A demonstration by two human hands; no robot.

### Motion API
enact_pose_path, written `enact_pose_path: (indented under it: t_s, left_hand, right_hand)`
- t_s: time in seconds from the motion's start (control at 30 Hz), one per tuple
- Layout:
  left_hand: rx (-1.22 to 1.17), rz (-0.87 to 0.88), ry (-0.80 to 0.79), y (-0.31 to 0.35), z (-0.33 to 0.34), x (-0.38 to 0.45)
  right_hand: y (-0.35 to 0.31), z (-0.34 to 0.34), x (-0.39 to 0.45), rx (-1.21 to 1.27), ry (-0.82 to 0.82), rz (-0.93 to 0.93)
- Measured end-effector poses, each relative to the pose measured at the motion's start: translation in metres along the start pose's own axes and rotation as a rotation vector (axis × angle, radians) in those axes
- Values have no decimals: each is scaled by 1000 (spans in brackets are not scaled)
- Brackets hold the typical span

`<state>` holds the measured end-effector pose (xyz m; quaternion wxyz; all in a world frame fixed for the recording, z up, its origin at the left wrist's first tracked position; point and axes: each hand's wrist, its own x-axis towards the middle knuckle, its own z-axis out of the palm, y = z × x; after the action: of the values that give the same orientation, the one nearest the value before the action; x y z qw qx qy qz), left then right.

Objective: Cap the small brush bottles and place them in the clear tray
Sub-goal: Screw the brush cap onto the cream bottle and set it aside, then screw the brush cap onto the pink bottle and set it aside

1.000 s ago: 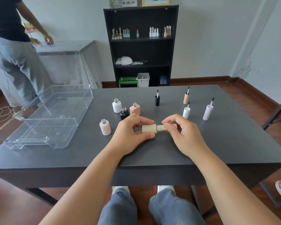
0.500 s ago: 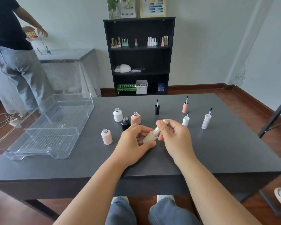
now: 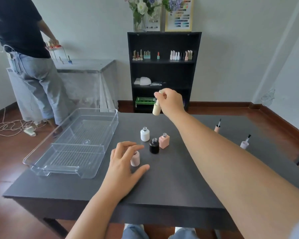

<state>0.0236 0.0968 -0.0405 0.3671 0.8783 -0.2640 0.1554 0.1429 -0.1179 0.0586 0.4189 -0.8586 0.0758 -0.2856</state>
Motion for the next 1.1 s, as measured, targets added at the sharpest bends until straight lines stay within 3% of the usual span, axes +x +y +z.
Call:
enact_pose_path:
  t_s: [0.23,0.47,0.53,0.67,0.77,0.83,0.9,1.0,1.1]
  left_hand:
    - [-96,-96,-53,-6,8,4]
    - [-121,-189,-28,-11,12,4]
    - [-119,-185,2,-9,10,3]
    - [-250,-174,50,6,14,4]
    - [-302,-101,13,30,29,4]
    - [-297,-70,-26,47,42,5]
    - [-304,-50,-64,60,56,7]
    - [-342,-21,-113,75,72,12]
    - [-384,6,-127,86,82,18]
  right_hand:
    - [28,48,2,-185,-199,114]
    - [15,22,-7,-117,-286,156]
    - [11,-5,-24,-47,-151,64]
    - [36,-82,-94,132,304,-165]
    - [76,-134,-145,208,571,-114]
    - [104,-159,-163,174,643,0]
    - [127,-176,-168,64,574,208]
    - [151,-185,-160,-32,274,480]
    - [163,-182,-147,-51,129,545]
